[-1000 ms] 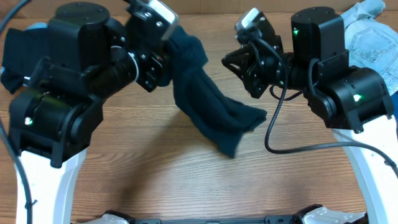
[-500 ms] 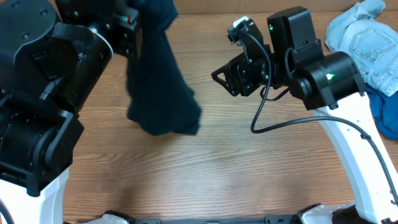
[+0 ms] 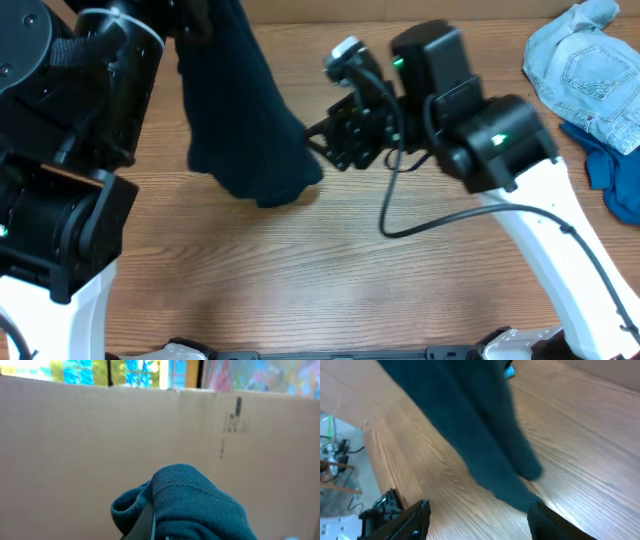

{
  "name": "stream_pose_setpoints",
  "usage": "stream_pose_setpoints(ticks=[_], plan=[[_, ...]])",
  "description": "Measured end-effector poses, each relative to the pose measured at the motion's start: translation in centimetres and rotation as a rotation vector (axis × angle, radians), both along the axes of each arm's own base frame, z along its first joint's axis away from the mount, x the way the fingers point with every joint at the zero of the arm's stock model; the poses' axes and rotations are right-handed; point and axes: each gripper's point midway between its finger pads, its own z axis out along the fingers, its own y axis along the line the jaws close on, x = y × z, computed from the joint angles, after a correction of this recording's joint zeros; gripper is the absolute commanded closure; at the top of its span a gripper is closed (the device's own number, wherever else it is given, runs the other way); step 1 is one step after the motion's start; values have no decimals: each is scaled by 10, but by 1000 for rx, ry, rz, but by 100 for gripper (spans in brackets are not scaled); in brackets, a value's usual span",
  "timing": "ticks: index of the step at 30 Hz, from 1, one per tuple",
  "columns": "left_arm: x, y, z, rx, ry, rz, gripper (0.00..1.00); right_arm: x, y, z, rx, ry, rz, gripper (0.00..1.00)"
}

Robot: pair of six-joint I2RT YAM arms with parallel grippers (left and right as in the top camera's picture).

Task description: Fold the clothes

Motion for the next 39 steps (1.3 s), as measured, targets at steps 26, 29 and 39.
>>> stream_pose_setpoints(ticks=[26,29,39], plan=[[-12,66,42,-40,-153,464,96,3,110,-59,-44,43,-151,22],[-11,66,40,-9,-140,498,96,-18,137,-50,-6,4,-75,20],[-4,61,39,24,-139,561,96,-41,159,-66,-28,19,14,20]])
